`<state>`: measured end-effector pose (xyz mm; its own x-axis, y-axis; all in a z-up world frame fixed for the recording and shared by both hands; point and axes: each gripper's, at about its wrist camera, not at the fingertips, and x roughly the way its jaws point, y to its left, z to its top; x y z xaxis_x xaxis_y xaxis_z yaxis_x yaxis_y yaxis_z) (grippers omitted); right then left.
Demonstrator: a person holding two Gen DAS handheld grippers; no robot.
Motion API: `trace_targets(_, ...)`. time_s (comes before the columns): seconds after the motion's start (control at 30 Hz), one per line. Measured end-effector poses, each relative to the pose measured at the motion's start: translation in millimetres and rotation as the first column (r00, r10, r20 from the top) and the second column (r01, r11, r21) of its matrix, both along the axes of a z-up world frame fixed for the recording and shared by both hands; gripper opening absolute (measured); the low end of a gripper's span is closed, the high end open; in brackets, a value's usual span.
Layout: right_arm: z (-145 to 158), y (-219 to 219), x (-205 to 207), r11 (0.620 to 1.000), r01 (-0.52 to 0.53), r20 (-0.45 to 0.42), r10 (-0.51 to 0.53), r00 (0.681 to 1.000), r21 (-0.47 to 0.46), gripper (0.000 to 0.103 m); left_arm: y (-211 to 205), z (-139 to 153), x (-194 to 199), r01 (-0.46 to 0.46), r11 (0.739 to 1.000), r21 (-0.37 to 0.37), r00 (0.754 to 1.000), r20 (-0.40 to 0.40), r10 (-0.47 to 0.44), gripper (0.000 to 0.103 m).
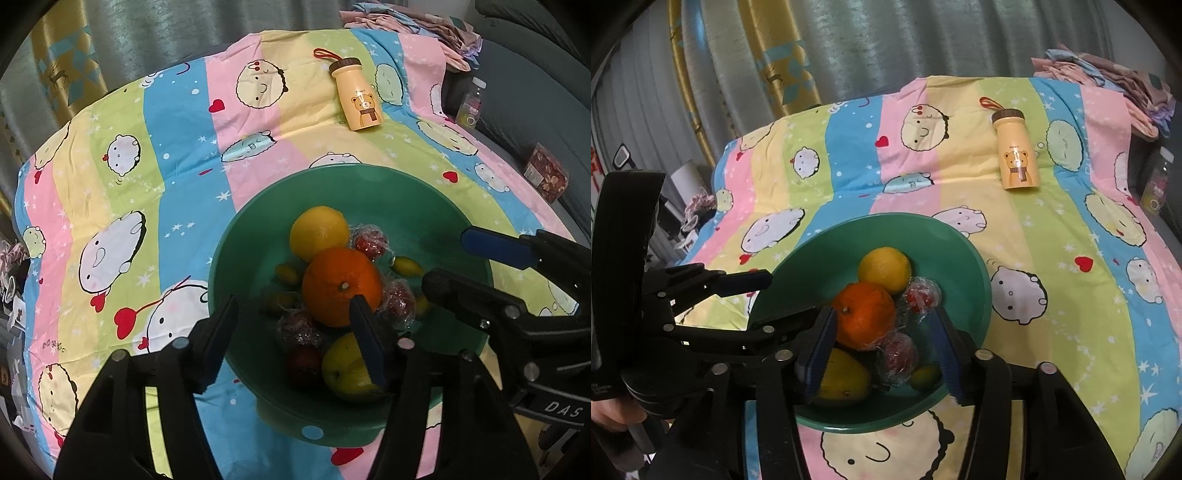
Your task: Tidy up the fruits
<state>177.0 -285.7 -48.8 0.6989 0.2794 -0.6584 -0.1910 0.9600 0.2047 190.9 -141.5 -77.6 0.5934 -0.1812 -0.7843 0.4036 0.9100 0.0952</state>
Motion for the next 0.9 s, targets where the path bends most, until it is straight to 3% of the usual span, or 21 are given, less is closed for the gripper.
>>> trace_targets(0.9,7.4,-5.8,-3.4,1.000,0.022,0.021,-0.022,1.000,0.006,0.071,8.1,4.1,-0.7,-0.041,0.999,-0.007,0.999,0.004,0.041,0.088)
